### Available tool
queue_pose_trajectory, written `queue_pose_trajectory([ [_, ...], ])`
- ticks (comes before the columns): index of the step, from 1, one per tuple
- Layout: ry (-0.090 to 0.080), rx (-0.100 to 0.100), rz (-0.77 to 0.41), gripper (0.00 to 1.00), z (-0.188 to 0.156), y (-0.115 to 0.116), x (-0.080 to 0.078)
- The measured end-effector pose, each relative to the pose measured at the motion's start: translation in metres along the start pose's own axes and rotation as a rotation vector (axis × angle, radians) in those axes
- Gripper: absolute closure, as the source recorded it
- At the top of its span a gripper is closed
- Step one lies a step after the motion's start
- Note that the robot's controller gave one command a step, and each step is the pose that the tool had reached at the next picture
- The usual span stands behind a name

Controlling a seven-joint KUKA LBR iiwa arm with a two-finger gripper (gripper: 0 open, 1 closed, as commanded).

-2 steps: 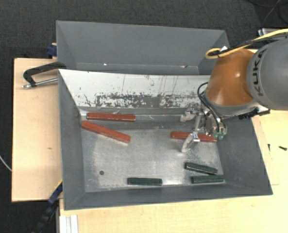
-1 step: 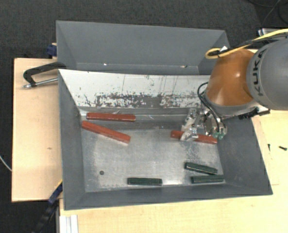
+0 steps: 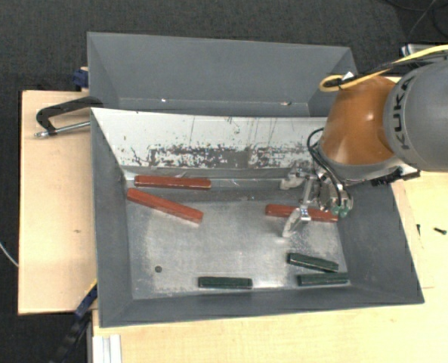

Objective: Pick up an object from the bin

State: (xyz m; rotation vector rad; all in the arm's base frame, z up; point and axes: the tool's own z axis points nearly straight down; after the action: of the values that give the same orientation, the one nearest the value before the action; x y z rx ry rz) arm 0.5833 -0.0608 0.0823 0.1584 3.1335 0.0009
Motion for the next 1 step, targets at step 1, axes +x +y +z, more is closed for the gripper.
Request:
queue_pose_trajectory([
  [1, 0.0, 0.0, 0.0, 1.0, 0.0, 0.0, 0.0],
])
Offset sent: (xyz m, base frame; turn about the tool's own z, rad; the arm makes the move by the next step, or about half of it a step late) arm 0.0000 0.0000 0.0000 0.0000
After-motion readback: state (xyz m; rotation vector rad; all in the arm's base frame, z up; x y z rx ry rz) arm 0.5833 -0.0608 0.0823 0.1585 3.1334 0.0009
